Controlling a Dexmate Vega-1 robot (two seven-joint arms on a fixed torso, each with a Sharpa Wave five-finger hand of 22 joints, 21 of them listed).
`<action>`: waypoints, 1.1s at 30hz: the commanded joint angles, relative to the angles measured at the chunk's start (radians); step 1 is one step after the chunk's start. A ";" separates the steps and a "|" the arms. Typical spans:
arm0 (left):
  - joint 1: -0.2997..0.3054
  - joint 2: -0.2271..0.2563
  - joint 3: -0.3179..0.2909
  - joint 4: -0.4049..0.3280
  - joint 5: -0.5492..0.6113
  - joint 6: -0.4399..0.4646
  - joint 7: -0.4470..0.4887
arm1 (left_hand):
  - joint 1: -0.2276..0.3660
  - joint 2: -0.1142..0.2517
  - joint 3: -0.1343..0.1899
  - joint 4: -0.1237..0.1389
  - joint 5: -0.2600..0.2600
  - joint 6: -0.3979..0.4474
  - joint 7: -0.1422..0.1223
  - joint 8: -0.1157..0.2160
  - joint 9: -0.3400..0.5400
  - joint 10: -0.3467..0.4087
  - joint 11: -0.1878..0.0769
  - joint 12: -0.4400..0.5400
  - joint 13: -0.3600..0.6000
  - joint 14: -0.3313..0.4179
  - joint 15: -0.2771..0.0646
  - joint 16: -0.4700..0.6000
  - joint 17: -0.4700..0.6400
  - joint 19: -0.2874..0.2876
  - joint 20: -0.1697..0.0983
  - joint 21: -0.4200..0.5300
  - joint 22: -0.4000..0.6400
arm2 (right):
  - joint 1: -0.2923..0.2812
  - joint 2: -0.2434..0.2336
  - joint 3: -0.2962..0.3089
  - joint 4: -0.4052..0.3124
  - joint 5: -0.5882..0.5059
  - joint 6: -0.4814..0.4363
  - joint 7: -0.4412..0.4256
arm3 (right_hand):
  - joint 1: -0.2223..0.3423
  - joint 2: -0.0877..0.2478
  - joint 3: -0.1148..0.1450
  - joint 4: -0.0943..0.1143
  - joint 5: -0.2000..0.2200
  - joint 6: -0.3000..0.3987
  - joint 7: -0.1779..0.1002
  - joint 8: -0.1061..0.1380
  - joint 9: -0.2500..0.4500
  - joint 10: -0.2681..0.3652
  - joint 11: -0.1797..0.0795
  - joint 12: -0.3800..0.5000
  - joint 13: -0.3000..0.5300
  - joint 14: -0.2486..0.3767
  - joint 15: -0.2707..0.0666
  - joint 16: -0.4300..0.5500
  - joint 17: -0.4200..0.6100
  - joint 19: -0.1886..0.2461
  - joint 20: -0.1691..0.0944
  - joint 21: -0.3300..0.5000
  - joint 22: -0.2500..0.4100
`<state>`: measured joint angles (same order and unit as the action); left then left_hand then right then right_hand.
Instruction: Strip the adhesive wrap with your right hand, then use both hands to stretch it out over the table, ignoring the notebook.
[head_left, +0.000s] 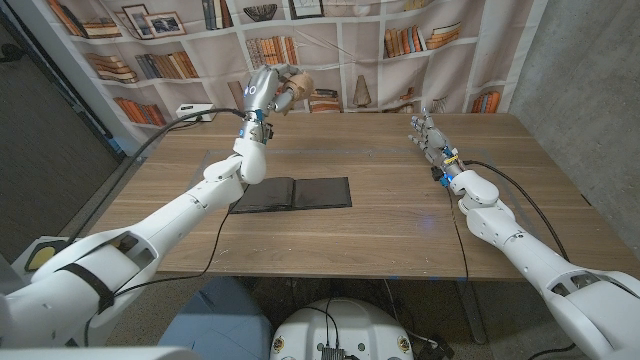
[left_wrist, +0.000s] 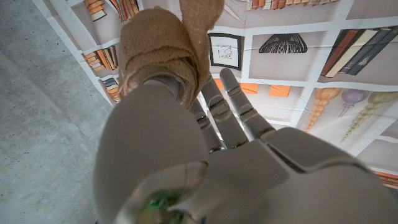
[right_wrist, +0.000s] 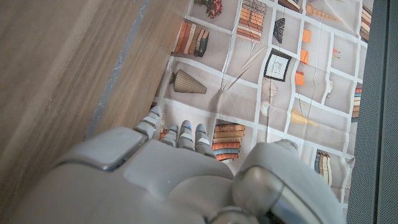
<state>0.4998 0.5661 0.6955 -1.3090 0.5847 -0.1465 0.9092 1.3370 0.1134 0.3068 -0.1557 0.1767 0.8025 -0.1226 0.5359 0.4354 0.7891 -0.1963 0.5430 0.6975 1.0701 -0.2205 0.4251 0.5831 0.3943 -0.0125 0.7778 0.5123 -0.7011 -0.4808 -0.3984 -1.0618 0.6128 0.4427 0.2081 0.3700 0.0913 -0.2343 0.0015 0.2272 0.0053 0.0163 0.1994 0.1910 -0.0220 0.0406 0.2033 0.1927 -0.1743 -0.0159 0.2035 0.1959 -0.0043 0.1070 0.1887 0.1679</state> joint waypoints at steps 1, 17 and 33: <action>0.002 -0.065 -0.007 0.050 -0.043 -0.034 0.022 | 0.034 0.037 0.003 0.002 0.001 0.002 0.015 0.002 0.001 -0.010 0.002 -0.002 0.006 0.011 -0.018 -0.006 0.007 -0.005 0.005 0.011 0.003 | 0.002 -0.011 0.002 -0.014 -0.007 -0.007 -0.004 | 0.002 0.012 0.005 0.002 -0.003 0.007 0.002 0.002 0.001 0.002 -0.003 0.001 0.002 -0.012 -0.006 0.000 0.001 0.002 0.003 0.001 0.003; -0.013 -0.122 -0.030 0.153 -0.181 -0.200 0.001 | 0.034 0.031 0.001 0.000 0.001 0.021 0.014 0.011 -0.006 0.002 0.000 0.001 0.004 0.010 -0.019 -0.018 0.019 0.000 -0.012 0.033 -0.004 | 0.025 -0.012 0.000 0.013 -0.003 -0.002 0.029 | -0.001 0.010 0.004 0.002 -0.003 0.009 0.002 0.001 0.001 0.002 -0.002 0.000 0.002 -0.011 -0.004 0.000 0.002 0.001 0.005 0.000 0.003; 0.012 -0.201 -0.110 0.204 -0.409 -0.393 -0.109 | 0.036 0.021 0.000 -0.004 0.004 0.043 0.033 0.018 -0.019 0.024 0.004 -0.004 -0.012 0.019 -0.019 -0.035 0.033 0.041 -0.019 0.071 -0.026 | 0.050 -0.002 -0.004 0.049 -0.005 0.008 0.048 | -0.007 0.002 -0.001 0.003 -0.004 0.011 0.000 0.001 0.001 0.002 -0.009 0.000 0.002 -0.009 -0.004 0.001 0.002 -0.003 0.012 -0.001 0.003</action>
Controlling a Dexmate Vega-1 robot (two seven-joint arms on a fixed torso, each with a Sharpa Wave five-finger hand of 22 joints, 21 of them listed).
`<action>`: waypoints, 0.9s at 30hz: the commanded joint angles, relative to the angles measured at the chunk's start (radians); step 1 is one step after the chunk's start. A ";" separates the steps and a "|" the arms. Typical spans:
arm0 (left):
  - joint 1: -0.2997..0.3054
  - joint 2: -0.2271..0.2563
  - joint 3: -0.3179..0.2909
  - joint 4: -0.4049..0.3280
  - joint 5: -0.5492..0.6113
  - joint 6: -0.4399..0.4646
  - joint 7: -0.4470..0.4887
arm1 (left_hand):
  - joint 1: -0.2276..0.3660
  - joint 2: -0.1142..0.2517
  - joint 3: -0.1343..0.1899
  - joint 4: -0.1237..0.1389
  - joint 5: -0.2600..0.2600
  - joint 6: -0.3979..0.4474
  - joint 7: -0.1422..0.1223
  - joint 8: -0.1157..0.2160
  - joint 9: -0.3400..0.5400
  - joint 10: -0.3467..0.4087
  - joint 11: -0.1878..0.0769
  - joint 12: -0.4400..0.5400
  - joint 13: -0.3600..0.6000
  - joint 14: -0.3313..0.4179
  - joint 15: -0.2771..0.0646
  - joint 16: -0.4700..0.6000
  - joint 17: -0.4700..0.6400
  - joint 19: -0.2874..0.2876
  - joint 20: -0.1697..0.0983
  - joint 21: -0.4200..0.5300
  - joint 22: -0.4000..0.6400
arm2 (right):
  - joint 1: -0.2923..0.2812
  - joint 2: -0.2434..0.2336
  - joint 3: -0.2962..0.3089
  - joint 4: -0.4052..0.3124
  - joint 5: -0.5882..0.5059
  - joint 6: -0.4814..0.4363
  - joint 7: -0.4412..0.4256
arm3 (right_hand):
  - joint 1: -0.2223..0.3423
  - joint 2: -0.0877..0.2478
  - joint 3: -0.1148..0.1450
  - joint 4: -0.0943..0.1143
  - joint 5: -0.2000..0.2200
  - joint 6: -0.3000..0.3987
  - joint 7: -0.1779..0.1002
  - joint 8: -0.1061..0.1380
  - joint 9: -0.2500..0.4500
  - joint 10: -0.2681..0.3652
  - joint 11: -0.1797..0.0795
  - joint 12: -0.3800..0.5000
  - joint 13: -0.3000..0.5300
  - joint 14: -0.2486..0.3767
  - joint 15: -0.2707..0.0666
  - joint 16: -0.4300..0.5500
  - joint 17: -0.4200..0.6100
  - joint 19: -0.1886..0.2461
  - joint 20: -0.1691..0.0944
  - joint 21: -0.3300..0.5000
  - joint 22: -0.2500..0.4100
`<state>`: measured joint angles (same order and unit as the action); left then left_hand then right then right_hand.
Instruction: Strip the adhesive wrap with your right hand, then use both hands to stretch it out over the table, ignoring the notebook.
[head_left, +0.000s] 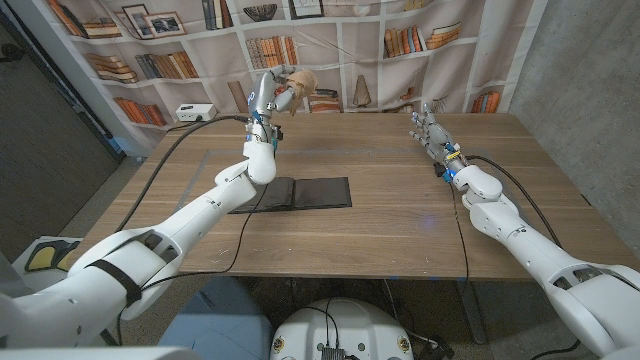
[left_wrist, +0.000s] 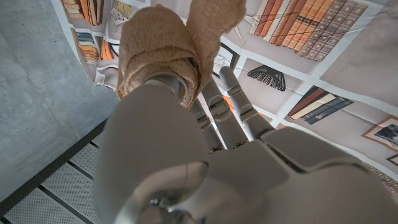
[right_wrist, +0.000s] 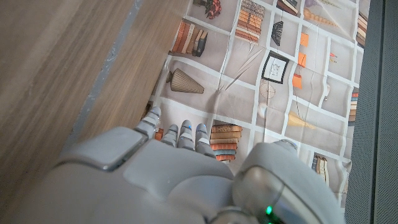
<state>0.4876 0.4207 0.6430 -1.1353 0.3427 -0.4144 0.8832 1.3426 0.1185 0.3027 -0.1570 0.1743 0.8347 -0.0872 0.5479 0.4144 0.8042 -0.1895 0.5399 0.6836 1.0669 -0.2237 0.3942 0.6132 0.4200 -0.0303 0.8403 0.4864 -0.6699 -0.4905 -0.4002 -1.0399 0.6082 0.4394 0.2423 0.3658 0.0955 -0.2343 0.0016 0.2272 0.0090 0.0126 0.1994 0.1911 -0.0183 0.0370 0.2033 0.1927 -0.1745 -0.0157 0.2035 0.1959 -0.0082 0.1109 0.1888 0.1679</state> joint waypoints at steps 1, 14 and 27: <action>0.027 -0.062 -0.065 0.031 -0.190 -0.134 -0.098 | 0.031 0.015 0.004 -0.003 0.006 0.012 -0.001 0.007 0.001 0.012 -0.004 0.000 0.001 0.023 -0.015 -0.005 0.004 0.016 -0.001 0.010 -0.002 | 0.020 0.008 -0.003 0.028 0.000 0.011 0.015 | -0.002 -0.003 -0.001 0.003 -0.004 0.007 0.003 0.001 0.001 -0.002 -0.005 0.000 0.002 -0.009 -0.004 0.001 0.002 0.001 0.008 -0.001 0.003; 0.043 -0.121 -0.121 0.050 -0.310 -0.219 -0.207 | 0.030 0.014 0.005 -0.002 0.006 0.011 0.000 0.005 -0.004 0.013 -0.002 0.000 0.004 0.027 -0.015 -0.014 0.007 0.018 0.001 0.019 -0.014 | 0.030 0.020 -0.007 0.050 -0.001 0.017 0.021 | -0.002 -0.003 -0.001 0.002 -0.004 0.009 0.004 0.001 0.001 -0.002 -0.005 -0.001 0.002 -0.008 -0.003 0.001 0.002 0.001 0.009 -0.001 0.003; 0.054 -0.172 -0.161 0.061 -0.449 -0.297 -0.351 | 0.031 0.012 0.006 -0.002 0.004 0.008 0.006 0.003 -0.011 0.015 -0.004 -0.003 0.004 0.027 -0.016 -0.031 0.014 0.026 0.006 0.034 -0.034 | 0.015 0.013 -0.007 0.021 -0.003 0.005 0.005 | -0.001 -0.002 0.000 0.001 -0.003 0.009 0.003 0.000 0.001 -0.001 -0.001 -0.001 0.002 -0.008 -0.006 0.000 0.001 0.002 0.008 0.000 0.003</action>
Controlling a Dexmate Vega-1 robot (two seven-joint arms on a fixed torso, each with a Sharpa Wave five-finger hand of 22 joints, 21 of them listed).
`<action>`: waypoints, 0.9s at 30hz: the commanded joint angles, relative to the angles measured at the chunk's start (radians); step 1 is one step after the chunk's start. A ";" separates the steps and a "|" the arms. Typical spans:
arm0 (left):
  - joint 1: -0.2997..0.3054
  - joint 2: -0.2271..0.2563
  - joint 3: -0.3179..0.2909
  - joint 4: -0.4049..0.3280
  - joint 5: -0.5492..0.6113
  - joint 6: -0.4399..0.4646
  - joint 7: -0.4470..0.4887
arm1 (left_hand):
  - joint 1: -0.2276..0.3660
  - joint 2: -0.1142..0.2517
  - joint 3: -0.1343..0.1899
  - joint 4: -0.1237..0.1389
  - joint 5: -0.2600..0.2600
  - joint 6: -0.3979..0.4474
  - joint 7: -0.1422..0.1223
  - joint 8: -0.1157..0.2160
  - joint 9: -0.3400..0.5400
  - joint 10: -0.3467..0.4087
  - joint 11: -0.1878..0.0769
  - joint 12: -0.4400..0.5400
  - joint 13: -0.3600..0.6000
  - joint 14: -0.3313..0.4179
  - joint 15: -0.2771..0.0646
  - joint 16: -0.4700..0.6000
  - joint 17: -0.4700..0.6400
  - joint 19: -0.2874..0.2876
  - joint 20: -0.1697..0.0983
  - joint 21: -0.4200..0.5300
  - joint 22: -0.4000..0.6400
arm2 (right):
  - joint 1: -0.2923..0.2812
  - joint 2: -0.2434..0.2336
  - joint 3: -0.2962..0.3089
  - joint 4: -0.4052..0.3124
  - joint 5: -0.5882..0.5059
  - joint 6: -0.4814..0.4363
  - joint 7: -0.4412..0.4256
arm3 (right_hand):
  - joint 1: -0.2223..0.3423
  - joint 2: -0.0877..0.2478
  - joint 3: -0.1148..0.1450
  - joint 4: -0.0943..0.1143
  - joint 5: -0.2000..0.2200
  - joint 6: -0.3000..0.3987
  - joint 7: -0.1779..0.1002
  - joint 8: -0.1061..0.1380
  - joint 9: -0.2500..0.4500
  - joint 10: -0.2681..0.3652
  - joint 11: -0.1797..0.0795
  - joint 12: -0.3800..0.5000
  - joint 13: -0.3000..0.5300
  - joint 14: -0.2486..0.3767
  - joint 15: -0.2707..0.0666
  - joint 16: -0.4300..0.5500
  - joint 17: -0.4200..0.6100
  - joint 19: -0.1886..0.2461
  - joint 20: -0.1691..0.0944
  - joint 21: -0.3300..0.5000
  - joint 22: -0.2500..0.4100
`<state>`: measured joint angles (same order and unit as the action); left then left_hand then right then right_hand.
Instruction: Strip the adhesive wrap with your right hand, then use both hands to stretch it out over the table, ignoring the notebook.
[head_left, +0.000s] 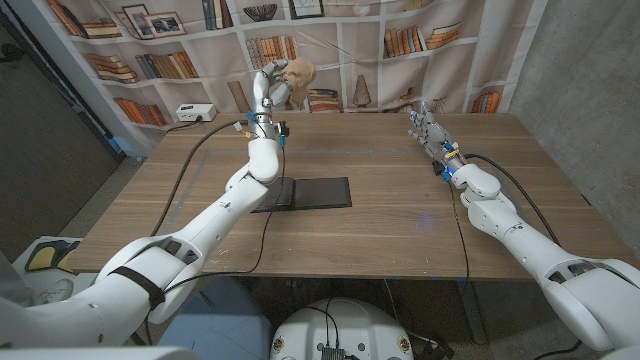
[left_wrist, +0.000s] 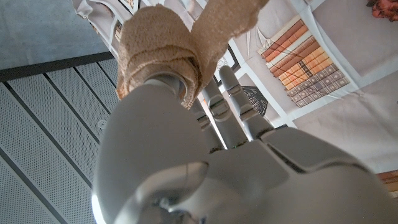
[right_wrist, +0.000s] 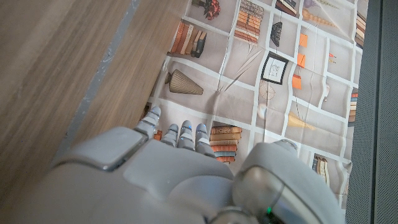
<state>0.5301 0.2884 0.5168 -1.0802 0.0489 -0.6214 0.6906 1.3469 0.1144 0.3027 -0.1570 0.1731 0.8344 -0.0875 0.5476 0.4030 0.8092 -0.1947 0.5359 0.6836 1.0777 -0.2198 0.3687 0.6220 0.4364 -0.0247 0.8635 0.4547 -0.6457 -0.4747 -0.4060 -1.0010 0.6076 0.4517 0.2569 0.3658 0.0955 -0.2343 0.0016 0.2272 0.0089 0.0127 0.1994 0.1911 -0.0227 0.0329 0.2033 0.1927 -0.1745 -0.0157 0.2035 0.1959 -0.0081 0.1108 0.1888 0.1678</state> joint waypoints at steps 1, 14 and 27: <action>0.015 -0.043 -0.038 0.002 -0.178 -0.091 -0.179 | 0.026 0.016 0.006 -0.002 0.005 0.008 0.006 0.003 0.000 0.009 0.002 0.001 0.005 0.016 -0.020 -0.005 0.005 0.008 0.002 0.011 -0.004 | -0.011 -0.005 -0.002 -0.021 -0.004 -0.009 -0.011 | -0.001 -0.002 0.000 0.001 -0.003 0.009 0.003 0.000 0.001 0.003 0.002 -0.001 0.002 -0.007 -0.005 0.000 0.001 0.002 0.008 0.000 0.003; 0.068 -0.099 -0.105 -0.060 -0.570 -0.028 -0.478 | 0.028 0.010 0.006 -0.004 0.005 0.010 0.016 0.002 -0.006 0.010 0.006 0.000 0.009 0.022 -0.020 -0.016 0.011 0.014 0.005 0.023 -0.024 | -0.035 -0.028 -0.001 -0.074 -0.009 -0.035 -0.032 | -0.001 -0.001 0.001 0.001 -0.002 0.010 0.004 0.000 0.001 0.003 0.000 -0.001 0.002 -0.005 -0.007 0.001 0.001 0.007 0.006 0.002 0.003; 0.104 -0.119 -0.146 -0.112 -0.740 0.056 -0.603 | 0.031 0.010 0.008 -0.004 0.005 0.007 0.016 -0.001 -0.011 0.007 0.006 -0.005 0.010 0.022 -0.020 -0.025 0.016 0.004 0.003 0.028 -0.039 | -0.053 -0.044 0.000 -0.120 -0.015 -0.055 -0.054 | 0.000 -0.001 0.002 0.000 -0.002 0.010 0.003 0.000 0.001 0.004 0.001 -0.001 0.002 0.009 -0.009 0.005 0.001 0.029 -0.005 0.009 0.003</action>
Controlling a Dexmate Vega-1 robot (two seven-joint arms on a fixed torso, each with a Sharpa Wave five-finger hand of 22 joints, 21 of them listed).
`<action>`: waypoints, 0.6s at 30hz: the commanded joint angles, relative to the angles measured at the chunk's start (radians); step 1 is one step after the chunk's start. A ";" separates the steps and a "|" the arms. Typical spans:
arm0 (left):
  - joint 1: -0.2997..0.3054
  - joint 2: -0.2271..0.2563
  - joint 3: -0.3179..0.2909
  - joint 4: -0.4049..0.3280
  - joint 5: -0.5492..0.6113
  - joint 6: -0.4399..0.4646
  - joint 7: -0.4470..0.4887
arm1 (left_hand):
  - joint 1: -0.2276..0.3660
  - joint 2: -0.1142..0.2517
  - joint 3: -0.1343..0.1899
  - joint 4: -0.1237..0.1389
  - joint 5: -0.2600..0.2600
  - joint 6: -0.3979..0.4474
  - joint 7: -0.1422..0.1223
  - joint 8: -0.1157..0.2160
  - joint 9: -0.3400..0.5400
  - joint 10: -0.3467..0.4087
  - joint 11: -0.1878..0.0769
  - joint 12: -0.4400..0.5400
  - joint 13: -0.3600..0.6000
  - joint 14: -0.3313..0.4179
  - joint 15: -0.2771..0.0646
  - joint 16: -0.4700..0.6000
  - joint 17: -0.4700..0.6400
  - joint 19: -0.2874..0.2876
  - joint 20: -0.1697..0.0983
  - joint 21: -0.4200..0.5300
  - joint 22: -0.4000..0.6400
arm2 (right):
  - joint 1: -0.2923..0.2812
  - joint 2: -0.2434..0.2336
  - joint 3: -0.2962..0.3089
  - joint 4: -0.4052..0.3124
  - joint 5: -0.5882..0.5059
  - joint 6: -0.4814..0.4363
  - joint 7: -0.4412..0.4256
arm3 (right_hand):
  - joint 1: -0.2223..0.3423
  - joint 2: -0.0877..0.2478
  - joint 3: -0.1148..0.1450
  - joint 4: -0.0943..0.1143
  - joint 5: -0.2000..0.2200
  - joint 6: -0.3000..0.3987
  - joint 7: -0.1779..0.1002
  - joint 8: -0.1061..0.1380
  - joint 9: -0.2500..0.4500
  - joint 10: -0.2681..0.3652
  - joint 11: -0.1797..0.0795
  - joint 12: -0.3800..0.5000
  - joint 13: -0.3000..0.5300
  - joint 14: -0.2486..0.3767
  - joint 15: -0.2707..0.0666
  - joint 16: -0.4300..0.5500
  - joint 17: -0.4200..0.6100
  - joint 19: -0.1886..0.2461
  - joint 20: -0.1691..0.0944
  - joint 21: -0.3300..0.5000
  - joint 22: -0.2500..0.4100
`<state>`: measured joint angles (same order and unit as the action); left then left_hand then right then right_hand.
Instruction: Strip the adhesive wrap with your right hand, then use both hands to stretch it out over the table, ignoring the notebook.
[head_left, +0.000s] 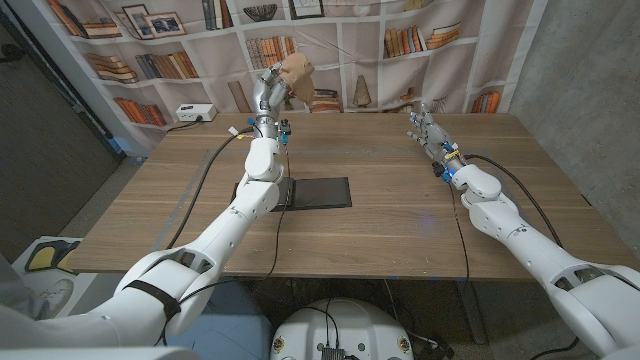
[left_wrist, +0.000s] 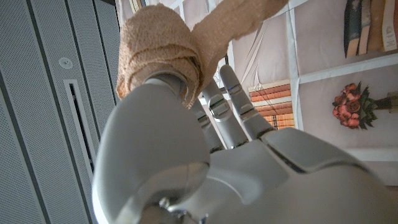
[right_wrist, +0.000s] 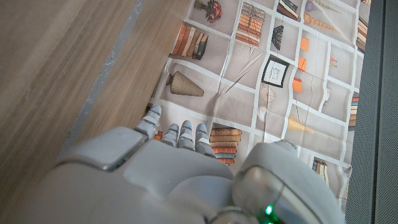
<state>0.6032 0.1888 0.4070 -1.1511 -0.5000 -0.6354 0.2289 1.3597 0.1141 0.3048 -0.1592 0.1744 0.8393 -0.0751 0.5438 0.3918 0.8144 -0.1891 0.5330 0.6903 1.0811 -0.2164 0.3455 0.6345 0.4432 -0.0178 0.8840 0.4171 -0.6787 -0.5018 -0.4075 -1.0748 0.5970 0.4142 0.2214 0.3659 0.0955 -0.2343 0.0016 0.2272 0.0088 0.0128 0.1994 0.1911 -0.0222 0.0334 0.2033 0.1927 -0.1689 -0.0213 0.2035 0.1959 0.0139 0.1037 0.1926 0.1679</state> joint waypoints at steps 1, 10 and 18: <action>0.032 -0.022 -0.040 -0.043 -0.208 0.076 -0.156 | 0.018 0.010 0.005 -0.002 0.004 0.003 0.005 0.003 0.000 0.004 0.001 -0.002 0.003 0.018 -0.024 -0.003 0.004 -0.002 -0.006 0.008 -0.002 | -0.022 -0.019 0.001 -0.049 -0.007 -0.016 -0.021 | 0.000 -0.001 0.002 0.000 -0.002 0.010 0.003 0.000 0.001 0.004 -0.001 -0.001 0.002 0.004 -0.003 0.005 0.001 0.007 0.003 0.005 0.003; 0.032 -0.017 -0.062 -0.043 -0.347 0.156 -0.317 | 0.019 0.013 0.007 0.000 0.004 -0.006 0.002 -0.001 -0.002 -0.004 0.000 -0.005 0.009 0.018 -0.024 -0.012 0.009 -0.015 -0.004 0.014 -0.016 | -0.033 -0.029 0.005 -0.075 -0.006 -0.027 -0.030 | -0.001 -0.002 0.002 -0.001 -0.002 0.011 0.003 0.000 0.001 0.005 -0.001 0.000 0.002 0.003 -0.004 0.004 0.001 0.003 0.006 0.002 0.003; -0.003 -0.019 -0.087 0.040 -0.464 0.215 -0.546 | 0.019 0.011 0.006 -0.001 0.005 -0.011 -0.007 -0.001 0.000 -0.008 -0.003 -0.005 0.019 0.009 -0.024 -0.023 0.016 -0.034 0.001 0.018 -0.029 | -0.039 -0.035 0.007 -0.093 -0.007 -0.033 -0.038 | -0.001 -0.002 0.002 -0.001 -0.002 0.010 0.002 -0.001 0.001 0.004 -0.001 -0.001 0.002 0.002 -0.004 0.004 0.001 0.002 0.007 0.001 0.003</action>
<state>0.6254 0.1724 0.3500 -1.1696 -0.8015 -0.5058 -0.0584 1.3598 0.1141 0.3061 -0.1605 0.1740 0.8331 -0.0764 0.5437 0.3870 0.8070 -0.1893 0.5320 0.7045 1.0790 -0.2185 0.3265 0.6468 0.4161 -0.0168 0.8951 0.3893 -0.7064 -0.5264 -0.4044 -1.1387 0.5909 0.3919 0.1952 0.3658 0.0955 -0.2343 0.0016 0.2272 0.0088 0.0128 0.1994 0.1911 -0.0222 0.0335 0.2033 0.1927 -0.1690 -0.0211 0.2035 0.1959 0.0156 0.1019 0.1926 0.1678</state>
